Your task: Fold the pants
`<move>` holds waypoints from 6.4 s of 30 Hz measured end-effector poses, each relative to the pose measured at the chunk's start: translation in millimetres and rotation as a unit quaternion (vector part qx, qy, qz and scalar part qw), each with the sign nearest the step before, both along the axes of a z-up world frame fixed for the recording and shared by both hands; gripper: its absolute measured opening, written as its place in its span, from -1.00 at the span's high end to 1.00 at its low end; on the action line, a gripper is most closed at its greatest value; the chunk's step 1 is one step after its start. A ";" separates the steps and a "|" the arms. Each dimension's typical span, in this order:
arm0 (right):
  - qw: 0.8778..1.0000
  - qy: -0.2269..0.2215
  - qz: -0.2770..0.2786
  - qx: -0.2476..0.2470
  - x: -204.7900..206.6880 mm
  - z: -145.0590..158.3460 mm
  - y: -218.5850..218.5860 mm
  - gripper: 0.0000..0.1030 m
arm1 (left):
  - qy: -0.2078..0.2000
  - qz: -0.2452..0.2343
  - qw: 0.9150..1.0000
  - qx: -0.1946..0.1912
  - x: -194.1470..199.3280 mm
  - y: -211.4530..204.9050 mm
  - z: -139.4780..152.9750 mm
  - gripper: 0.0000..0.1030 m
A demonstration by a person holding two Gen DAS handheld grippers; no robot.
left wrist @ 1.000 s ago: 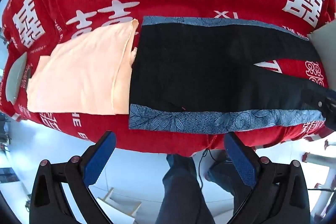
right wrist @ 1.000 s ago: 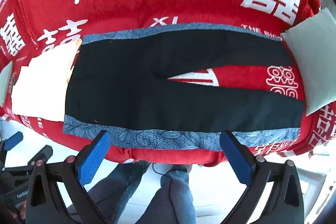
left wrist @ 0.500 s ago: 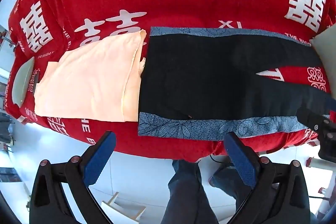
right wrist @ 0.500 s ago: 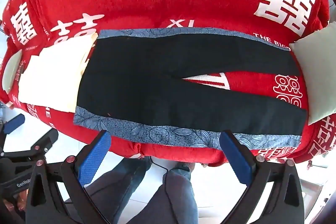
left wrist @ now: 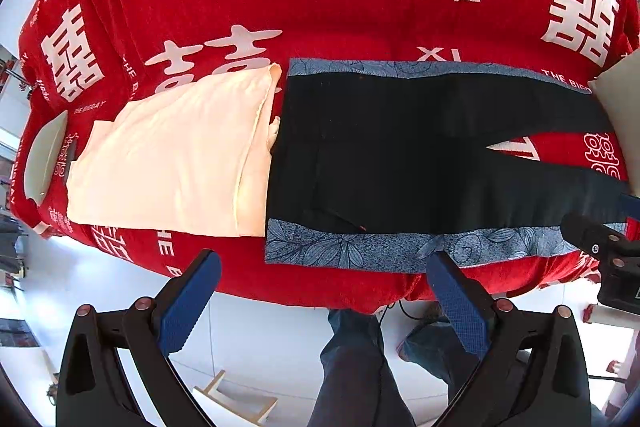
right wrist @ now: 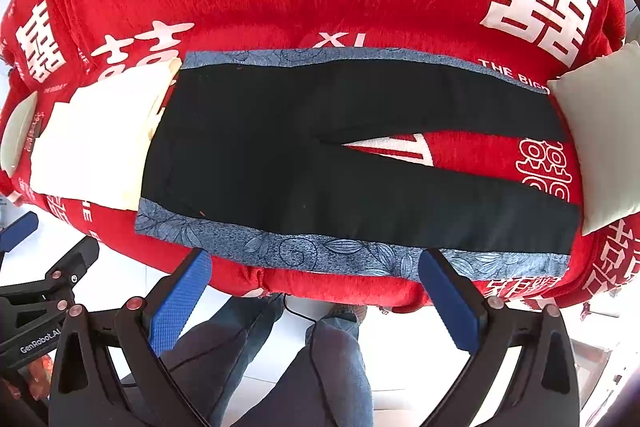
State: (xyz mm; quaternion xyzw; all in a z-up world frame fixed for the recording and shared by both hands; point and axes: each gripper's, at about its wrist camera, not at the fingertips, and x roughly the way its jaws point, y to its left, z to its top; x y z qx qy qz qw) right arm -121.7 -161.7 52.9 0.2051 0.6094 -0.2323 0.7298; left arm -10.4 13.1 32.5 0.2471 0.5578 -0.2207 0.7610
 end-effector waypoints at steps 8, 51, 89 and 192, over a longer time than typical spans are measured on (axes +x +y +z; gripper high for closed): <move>1.000 0.005 0.001 0.006 -1.5 -4.6 1.7 -1.00 | 0.003 0.006 1.000 0.004 0.2 3.1 -3.0 -1.00; 0.998 -0.012 -0.028 0.056 -78.9 -24.6 -43.2 -1.00 | 0.046 0.073 0.996 -0.005 -45.3 -9.3 -27.5 -1.00; 0.845 -0.348 -0.158 0.373 -11.3 -183.3 -13.3 -0.35 | 0.280 0.208 0.887 -0.303 36.6 52.0 -225.2 -0.95; 0.974 -0.063 -0.198 0.087 -134.7 -158.0 -246.8 -0.18 | 0.128 -0.129 0.982 -0.047 5.2 -289.1 -180.0 -0.45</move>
